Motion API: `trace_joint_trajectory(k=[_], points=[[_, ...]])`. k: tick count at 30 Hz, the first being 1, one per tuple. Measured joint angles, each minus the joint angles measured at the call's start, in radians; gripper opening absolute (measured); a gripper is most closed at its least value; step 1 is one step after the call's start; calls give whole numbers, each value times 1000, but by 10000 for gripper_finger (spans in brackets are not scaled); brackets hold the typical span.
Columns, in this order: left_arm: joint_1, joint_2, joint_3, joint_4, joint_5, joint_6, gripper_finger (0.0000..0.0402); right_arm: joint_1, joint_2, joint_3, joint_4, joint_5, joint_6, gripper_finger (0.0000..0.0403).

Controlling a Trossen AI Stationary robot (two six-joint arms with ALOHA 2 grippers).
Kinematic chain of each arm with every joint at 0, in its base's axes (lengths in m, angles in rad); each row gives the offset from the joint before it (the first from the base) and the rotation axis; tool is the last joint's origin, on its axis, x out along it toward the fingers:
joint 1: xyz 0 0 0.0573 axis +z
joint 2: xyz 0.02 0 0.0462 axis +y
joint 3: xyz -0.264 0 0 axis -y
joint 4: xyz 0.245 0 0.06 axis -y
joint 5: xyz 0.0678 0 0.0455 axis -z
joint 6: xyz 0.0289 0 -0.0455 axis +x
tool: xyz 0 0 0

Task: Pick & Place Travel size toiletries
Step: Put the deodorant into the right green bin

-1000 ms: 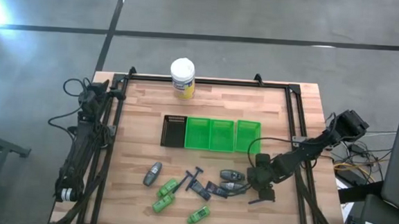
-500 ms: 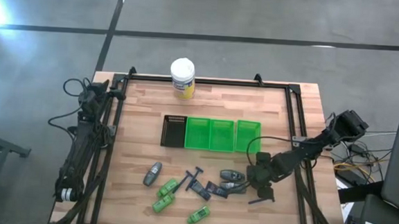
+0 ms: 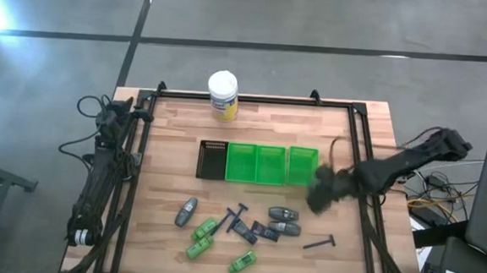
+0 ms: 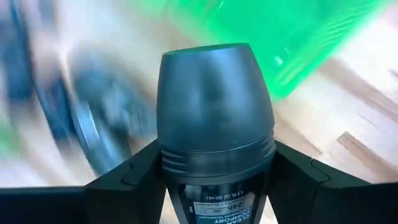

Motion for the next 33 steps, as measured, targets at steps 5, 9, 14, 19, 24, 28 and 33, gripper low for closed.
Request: trace_joint_trajectory(k=[5, 9, 14, 19, 24, 28, 33], points=[[0, 0, 0, 0, 0, 0, 204, -249, -82, -41, 138, 81, 166, 212], [0, 0, 0, 0, 0, 0, 204, -448, -21, -53, 217, -40, 74, 214], [0, 0, 0, 0, 0, 0, 204, -539, 70, -55, 219, -130, -1, 216], [0, 0, 0, 0, 0, 0, 204, -531, 110, -44, 266, -155, 38, 221], [0, 0, 0, 0, 0, 0, 204, -532, 171, -44, 268, -174, 68, 228], [0, 0, 0, 0, 0, 0, 204, -525, 231, -44, 276, -191, 83, 242], [0, 0, 0, 0, 0, 0, 204, -525, 260, -20, 268, -188, 63, 274]])
